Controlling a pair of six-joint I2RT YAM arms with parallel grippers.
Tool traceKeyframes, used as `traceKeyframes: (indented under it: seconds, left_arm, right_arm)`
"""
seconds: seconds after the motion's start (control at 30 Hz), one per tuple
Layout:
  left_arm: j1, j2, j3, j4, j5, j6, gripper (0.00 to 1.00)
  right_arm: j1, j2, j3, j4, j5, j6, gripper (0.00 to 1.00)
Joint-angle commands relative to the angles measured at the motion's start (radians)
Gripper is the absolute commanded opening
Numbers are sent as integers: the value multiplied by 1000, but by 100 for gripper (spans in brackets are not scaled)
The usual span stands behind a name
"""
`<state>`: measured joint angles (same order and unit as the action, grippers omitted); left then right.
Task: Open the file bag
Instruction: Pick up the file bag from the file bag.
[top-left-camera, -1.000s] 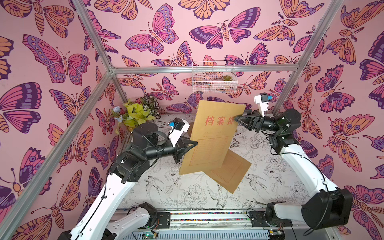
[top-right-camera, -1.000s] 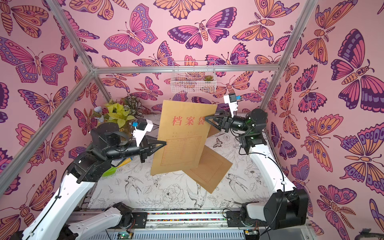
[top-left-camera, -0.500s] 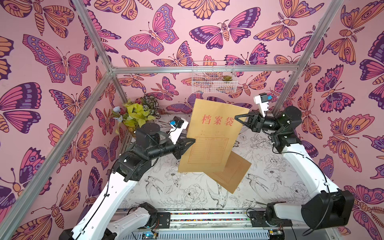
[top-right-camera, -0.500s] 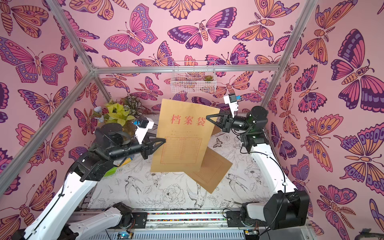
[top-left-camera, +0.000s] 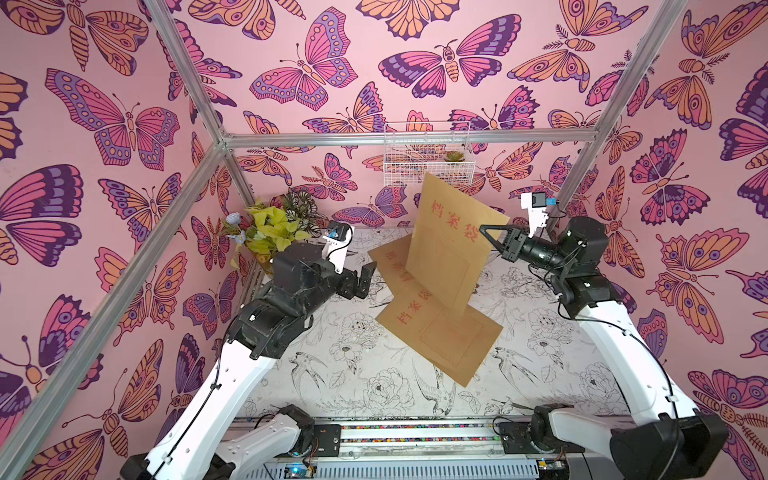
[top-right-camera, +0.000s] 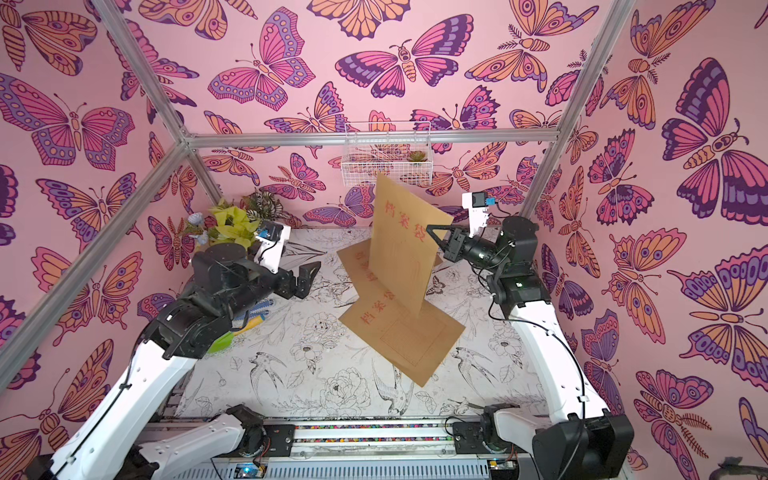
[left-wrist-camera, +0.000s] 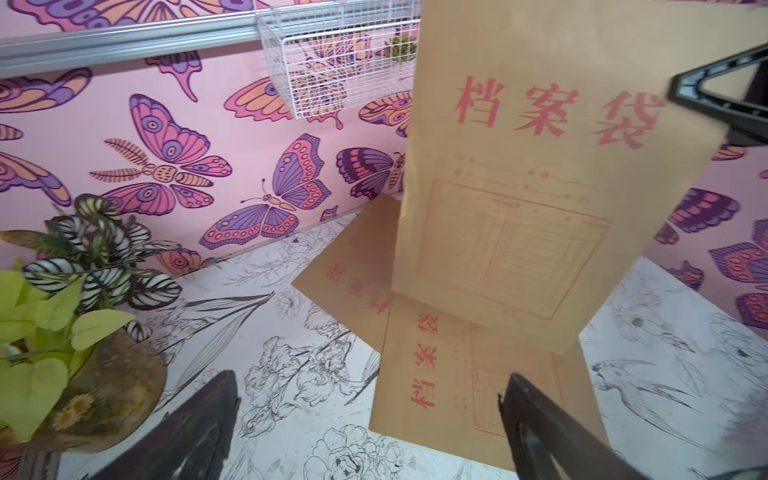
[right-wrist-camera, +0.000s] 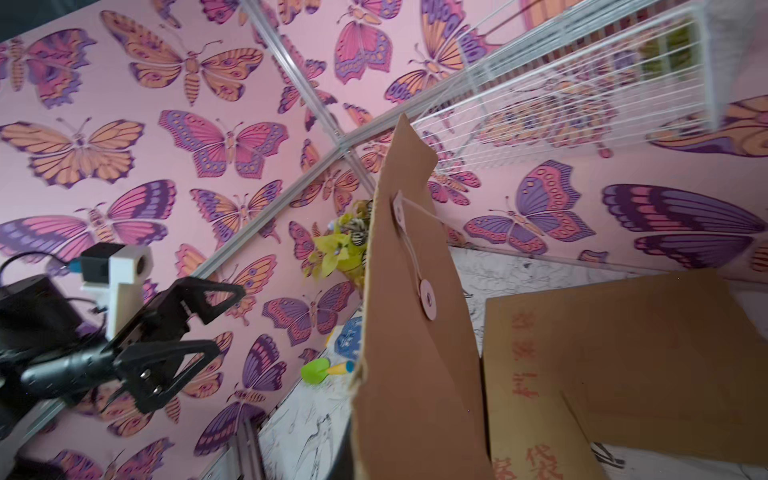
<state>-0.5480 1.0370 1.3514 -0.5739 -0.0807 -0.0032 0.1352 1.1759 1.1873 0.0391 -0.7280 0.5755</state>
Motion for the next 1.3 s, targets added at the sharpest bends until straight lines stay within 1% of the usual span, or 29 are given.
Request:
traceKeyframes:
  seconds: [0.0,0.07,0.13,0.23,0.33,0.4,0.47,0.57,0.6,0.67,0.77,0.8,1.0,1.17,1.27]
  left_arm:
    - [-77,49,23,6,-164,39,100]
    - [-137,87,30,18,-233,46,99]
    - [-191,125,42,28,-255,32,100]
    - [-258,159,40,76,-257,9,100]
    - [-329,191,36,130,-251,0,100]
    - [-363,210,16,179,-250,4,100]
    - [-377,223,2,217,-226,-2,99]
    - [-403,225,-7,254,-189,-6,100]
    - [-408,253,-11,268,-175,-7,100]
    - [-413,279,-5,272,-150,-7,100]
    - [-421,315,7,278,-135,5,100]
    - [-428,328,14,277,-130,10,100]
    - [-463,405,42,288,-84,40,100]
    - [-484,471,69,289,-105,76,99]
    - [-498,515,93,289,-131,96,96]
  right_arm:
    - [49,-61,-39,-73,301,83,0]
    - [75,-93,-71,-76,413,133,0]
    - [94,-122,-81,-104,515,194,0]
    - [132,-148,-75,-163,645,270,0]
    - [177,-153,-59,-213,740,350,0]
    - [210,-144,-40,-250,801,378,0]
    - [232,-128,-9,-303,854,404,0]
    - [251,-101,50,-423,915,492,0]
    - [260,-94,63,-455,940,523,0]
    - [292,-80,88,-519,1014,597,0]
    - [348,-47,125,-576,1108,649,0]
    - [360,-34,137,-590,1121,662,0]
    - [387,2,169,-609,1103,738,0]
    - [404,15,183,-603,1089,742,0]
    - [408,7,173,-603,1075,756,0]
